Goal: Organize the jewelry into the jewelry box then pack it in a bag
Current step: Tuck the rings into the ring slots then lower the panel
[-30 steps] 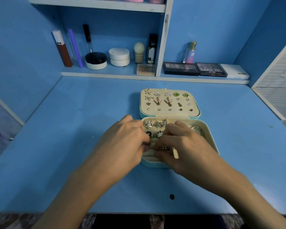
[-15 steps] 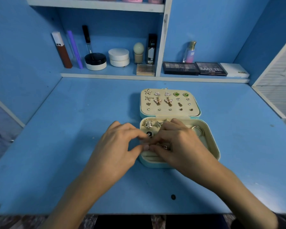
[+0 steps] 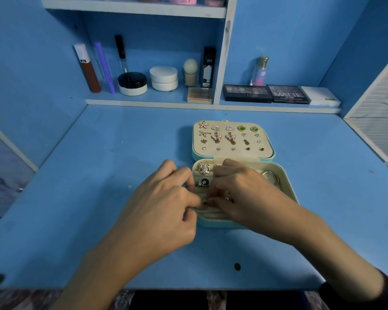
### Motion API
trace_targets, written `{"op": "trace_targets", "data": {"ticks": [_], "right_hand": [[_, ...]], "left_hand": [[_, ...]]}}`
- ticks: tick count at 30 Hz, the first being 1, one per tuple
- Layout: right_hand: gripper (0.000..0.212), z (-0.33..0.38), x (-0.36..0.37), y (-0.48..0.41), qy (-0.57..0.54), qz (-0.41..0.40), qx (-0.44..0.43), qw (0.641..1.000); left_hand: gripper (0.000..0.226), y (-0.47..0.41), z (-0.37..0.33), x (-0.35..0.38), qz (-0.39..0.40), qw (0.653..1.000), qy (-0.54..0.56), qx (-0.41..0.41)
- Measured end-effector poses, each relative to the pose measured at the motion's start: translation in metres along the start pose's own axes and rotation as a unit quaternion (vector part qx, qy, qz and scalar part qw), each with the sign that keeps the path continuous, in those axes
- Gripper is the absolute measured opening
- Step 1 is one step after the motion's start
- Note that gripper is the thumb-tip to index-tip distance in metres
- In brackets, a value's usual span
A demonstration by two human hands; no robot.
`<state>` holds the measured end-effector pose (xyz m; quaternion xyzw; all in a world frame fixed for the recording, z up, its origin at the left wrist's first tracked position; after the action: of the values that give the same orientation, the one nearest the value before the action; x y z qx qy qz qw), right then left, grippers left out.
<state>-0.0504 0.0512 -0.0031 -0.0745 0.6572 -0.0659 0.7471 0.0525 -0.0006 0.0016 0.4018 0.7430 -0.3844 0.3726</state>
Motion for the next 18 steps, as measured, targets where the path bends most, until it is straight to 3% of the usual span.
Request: {"op": "trace_targets", "data": {"ticks": [5,11,18], "right_hand": [[0.016,0.0,-0.008,0.004,0.018,-0.017,-0.031,0.999],[0.017,-0.021,-0.014,0.021,-0.024,-0.038,0.03,0.999],[0.013,-0.023,-0.008,0.025,-0.045,-0.048,0.043,0.997]], "left_hand": [[0.037,-0.001,0.001,0.001,-0.002,1.0,0.022,0.022],[0.032,-0.008,0.006,0.006,-0.053,0.995,0.089,0.008],[0.012,-0.014,0.004,0.012,-0.032,0.996,0.074,0.021]]}}
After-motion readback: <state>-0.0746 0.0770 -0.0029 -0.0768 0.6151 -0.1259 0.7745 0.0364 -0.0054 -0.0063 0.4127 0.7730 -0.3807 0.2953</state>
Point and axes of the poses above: each hand's wrist, its own y-axis away from the middle knuckle, its own x-axis out of the palm, z = x × y, the point moved 6 cm from there along -y, towards the middle knuckle, and after that the axes turned 12 degrees about y, right-handed, at the moved point
